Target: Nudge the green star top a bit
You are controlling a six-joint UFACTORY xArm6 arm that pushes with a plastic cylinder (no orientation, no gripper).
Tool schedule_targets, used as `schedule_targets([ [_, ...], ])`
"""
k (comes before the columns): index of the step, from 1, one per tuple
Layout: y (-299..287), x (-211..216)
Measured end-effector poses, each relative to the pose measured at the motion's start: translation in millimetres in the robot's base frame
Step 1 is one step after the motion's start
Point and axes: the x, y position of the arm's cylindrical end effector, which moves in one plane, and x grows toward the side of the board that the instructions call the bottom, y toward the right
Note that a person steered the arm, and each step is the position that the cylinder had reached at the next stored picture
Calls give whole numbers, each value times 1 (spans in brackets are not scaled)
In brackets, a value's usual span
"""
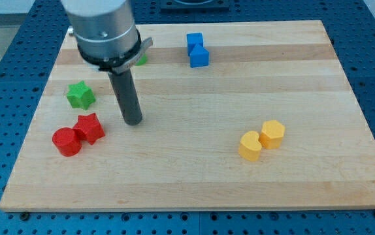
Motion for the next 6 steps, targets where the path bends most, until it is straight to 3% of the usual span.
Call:
schedule_targets([
  [3,-108,-20],
  [5,-110,-90],
  [6,-131,-80],
])
